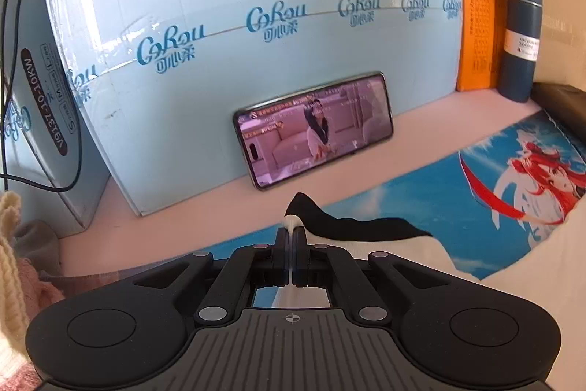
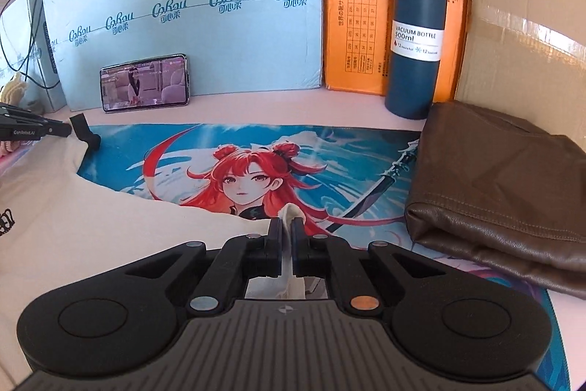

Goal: Fold clothes

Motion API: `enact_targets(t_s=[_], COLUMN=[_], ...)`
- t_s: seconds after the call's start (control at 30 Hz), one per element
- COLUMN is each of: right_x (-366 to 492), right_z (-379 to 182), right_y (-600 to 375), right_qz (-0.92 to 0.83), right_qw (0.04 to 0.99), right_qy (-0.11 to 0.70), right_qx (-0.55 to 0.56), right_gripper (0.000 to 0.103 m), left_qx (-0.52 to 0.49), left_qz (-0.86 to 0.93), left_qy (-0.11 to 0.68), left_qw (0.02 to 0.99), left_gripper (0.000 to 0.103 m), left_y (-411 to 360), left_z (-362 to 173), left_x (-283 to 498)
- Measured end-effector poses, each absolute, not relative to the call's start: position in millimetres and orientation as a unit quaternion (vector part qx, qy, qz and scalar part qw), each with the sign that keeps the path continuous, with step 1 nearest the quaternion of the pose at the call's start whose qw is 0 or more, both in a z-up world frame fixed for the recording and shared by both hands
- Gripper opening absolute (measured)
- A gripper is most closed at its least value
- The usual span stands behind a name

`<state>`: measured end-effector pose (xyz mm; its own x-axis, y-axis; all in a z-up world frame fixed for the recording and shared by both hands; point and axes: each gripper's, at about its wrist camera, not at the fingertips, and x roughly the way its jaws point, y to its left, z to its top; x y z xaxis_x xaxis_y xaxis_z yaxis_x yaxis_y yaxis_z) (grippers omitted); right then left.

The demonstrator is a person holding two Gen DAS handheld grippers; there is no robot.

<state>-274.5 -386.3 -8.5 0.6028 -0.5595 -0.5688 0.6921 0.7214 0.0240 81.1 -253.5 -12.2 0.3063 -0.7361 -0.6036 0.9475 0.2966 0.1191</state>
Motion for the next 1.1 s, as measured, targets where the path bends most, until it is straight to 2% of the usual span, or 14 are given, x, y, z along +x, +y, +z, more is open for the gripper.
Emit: enact_targets(t_s=[0.23, 0.27, 0.3, 0.4, 0.43, 0.5, 0.53, 0.57, 0.6, 0.63, 0.83, 0.93, 1.0, 1.1], right_x=[-247.6, -243.3, -239.2, -229.2, -227.5, -229.1, -232.6, -236.1, -240.4, -245.4, -272.4, -286.4, -297.2, -316.9], right_z=[-0.3, 0.5, 0.7, -3.5, -6.1, -9.8, -10.1, -9.7, -7.8, -4.7, 16.4, 23.5, 25.8, 25.4], right_y=[-407.0, -412.9, -418.6, -430.9, -432.4, -433.2, -433.9, -434.9, -435.7, -434.0, -402.7, -382.7, -370.5, -354.1], right_qz=[-0.380, -0.384, -0.385, -0.383, -0.380, -0.376, -0.375, -0.375, -0.379, -0.383, -0.366, -0.352, -0.342, -0.322], right_qw=[0.883, 0.881, 0.879, 0.875, 0.874, 0.873, 0.875, 0.875, 0.874, 0.875, 0.894, 0.903, 0.908, 0.916], right_qy=[0.268, 0.269, 0.272, 0.287, 0.295, 0.298, 0.293, 0.288, 0.280, 0.269, 0.221, 0.205, 0.196, 0.190], right_qx=[0.067, 0.065, 0.066, 0.071, 0.074, 0.083, 0.094, 0.106, 0.118, 0.126, 0.131, 0.135, 0.141, 0.143], right_gripper=[0.004, 0.004, 0.004, 0.004, 0.004, 0.006, 0.007, 0.015, 0.021, 0.032, 0.044, 0.052, 0.055, 0.061], left_qx=[0.225, 0.233, 0.245, 0.274, 0.272, 0.255, 0.248, 0.247, 0.247, 0.246, 0.299, 0.245, 0.220, 0.178], left_qz=[-0.514, -0.508, -0.497, -0.458, -0.458, -0.471, -0.478, -0.484, -0.491, -0.497, -0.484, -0.473, -0.469, -0.463], left_qy=[0.237, 0.249, 0.254, 0.257, 0.258, 0.254, 0.249, 0.245, 0.241, 0.237, 0.229, 0.244, 0.240, 0.182], left_qw=[0.793, 0.791, 0.793, 0.806, 0.806, 0.805, 0.805, 0.803, 0.800, 0.797, 0.790, 0.810, 0.821, 0.849], left_gripper=[0.000, 0.002, 0.010, 0.014, 0.019, 0.047, 0.055, 0.066, 0.070, 0.070, 0.075, 0.084, 0.084, 0.082], left_y=[-288.6, -295.8, -301.0, -304.6, -299.7, -278.2, -266.5, -252.8, -238.9, -225.0, -154.0, -128.9, -118.6, -101.8], left_z=[-5.3, -8.6, -12.3, -18.4, -16.7, -6.9, -1.6, 1.6, 4.7, 7.8, -19.3, -24.9, -21.5, -0.9], left_x=[100.7, 104.7, 107.1, 117.4, 121.6, 127.6, 128.4, 125.5, 122.1, 118.7, 91.2, 103.9, 105.3, 83.1])
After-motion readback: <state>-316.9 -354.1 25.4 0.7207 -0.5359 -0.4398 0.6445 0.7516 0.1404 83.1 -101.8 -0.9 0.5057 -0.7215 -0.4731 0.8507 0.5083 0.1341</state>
